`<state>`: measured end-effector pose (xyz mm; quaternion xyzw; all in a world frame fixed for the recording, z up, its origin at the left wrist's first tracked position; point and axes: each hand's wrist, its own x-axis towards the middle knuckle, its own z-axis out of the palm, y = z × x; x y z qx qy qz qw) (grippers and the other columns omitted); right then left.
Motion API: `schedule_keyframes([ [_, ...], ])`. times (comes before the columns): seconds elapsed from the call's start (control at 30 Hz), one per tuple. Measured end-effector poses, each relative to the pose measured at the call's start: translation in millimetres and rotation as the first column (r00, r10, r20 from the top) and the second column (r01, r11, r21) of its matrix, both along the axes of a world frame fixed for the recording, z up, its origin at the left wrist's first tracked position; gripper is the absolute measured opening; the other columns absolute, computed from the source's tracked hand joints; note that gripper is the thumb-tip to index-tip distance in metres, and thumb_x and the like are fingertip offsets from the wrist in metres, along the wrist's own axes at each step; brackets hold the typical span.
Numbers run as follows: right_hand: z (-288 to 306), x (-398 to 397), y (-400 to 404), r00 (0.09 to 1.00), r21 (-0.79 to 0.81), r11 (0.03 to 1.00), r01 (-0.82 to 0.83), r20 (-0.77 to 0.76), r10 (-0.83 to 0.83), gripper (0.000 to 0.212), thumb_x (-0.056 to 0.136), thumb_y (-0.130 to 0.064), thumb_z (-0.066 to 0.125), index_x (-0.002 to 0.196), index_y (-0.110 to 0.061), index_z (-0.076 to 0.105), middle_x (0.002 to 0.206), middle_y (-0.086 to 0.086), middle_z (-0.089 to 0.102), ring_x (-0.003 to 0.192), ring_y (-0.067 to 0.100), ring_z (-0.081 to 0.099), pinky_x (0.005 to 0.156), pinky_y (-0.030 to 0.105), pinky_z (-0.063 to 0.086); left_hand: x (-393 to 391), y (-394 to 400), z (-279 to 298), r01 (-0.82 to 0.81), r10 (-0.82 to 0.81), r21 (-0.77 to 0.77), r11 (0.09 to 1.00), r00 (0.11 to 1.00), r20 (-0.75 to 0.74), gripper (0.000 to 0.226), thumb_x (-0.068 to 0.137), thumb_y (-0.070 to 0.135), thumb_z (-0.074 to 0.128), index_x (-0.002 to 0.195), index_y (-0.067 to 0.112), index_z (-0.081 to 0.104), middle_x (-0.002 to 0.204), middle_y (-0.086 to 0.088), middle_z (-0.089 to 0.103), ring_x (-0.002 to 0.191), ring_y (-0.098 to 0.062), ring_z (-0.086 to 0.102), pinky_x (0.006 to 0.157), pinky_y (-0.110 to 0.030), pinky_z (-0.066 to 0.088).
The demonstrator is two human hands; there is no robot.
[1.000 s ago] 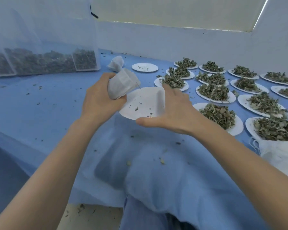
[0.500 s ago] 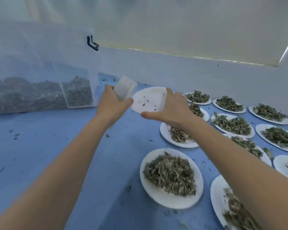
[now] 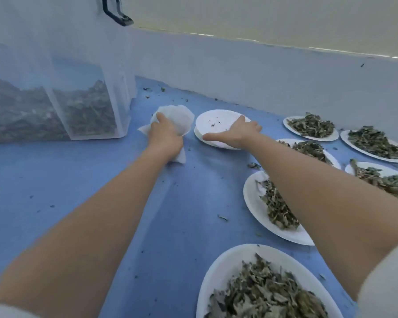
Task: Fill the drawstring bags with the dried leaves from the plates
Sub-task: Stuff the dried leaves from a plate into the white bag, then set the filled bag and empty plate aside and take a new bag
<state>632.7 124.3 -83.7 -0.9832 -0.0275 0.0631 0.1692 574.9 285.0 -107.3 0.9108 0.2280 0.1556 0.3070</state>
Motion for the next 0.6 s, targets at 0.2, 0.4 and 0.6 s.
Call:
schedule_keyframes([
  [0.2, 0, -13, -6, 0.998, -0.039, 0.997, -0.066, 0.021, 0.067, 0.125, 0.057, -0.089, 0.049, 0.149, -0.019, 0.0, 0.152, 0.019, 0.012, 0.14, 0.038, 0.009, 0.109, 0.049, 0.017, -8, -10, 0, -0.057, 0.047, 0.259, 0.964, 0.998, 0.044, 0.069, 0.089, 0.03, 0.059, 0.138, -0.001, 0.021, 0.135, -0.023, 0.035, 0.122, -0.038, 0.036, 0.097, -0.039, 0.031],
  [0.4, 25, -83, -31, 0.961, -0.029, 0.966, -0.258, 0.091, 0.26, 0.107, 0.069, -0.078, 0.053, 0.149, -0.019, 0.013, 0.148, 0.013, 0.024, 0.137, 0.032, 0.023, 0.109, 0.045, 0.027, -60, -41, 23, 0.046, -0.097, 0.248, 0.968, 0.975, 0.199, 0.053, 0.088, 0.024, 0.057, 0.132, 0.001, 0.035, 0.13, -0.02, 0.037, 0.118, -0.032, 0.035, 0.096, -0.036, 0.028],
  [0.6, 46, -190, -76, 0.918, -0.11, 0.919, -0.379, 0.076, 0.388, 0.104, 0.071, -0.08, 0.046, 0.147, -0.013, 0.018, 0.144, 0.015, 0.031, 0.132, 0.032, 0.032, 0.105, 0.045, 0.033, -154, -87, 52, 0.263, -0.27, 0.065, 0.963, 0.924, 0.269, 0.043, 0.085, 0.019, 0.059, 0.125, 0.009, 0.045, 0.126, -0.009, 0.046, 0.11, -0.023, 0.047, 0.083, -0.026, 0.036],
])
